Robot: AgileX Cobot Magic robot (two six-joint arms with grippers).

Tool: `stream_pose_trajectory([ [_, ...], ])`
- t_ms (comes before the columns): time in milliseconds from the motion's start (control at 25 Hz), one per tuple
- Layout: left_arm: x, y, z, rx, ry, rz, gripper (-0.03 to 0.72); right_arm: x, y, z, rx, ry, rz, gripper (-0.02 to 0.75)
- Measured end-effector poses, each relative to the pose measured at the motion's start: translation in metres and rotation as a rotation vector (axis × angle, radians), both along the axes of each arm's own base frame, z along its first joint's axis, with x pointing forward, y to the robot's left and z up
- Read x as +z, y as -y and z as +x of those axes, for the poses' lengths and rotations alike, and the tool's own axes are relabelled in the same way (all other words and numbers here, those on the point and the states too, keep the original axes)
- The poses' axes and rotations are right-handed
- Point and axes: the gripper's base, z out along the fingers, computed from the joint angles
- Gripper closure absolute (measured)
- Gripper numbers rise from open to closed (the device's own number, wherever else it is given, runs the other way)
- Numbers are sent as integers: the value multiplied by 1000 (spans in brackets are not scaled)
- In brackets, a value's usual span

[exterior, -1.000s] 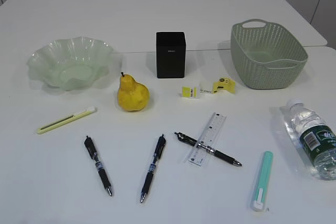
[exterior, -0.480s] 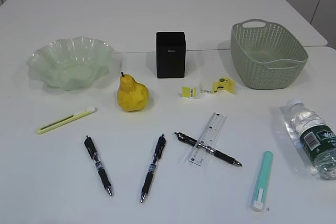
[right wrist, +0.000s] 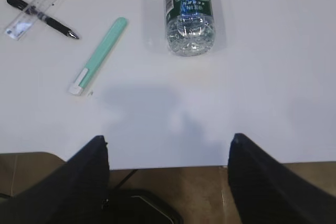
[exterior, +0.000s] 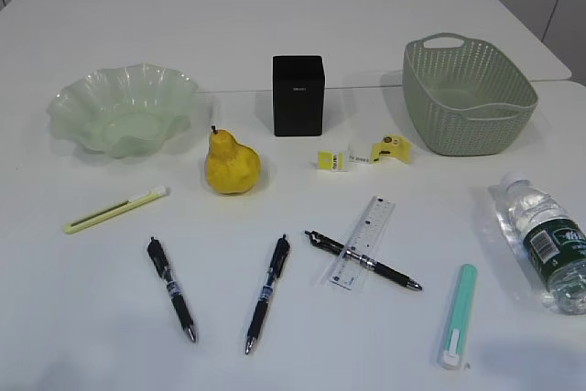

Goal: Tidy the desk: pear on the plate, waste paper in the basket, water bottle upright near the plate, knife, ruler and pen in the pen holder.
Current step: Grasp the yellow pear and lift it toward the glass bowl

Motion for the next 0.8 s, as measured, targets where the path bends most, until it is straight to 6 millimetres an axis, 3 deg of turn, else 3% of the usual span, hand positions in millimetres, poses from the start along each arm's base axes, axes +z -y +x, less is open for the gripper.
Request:
stream_pose_trajectory([
  [400, 27, 3, 45, -24, -104, 16, 286, 18, -4, 62, -12, -264, -2, 186],
  [800, 41, 7, 94, -53, -262, 8, 286, 37, -8, 120, -13, -338, -7, 186],
])
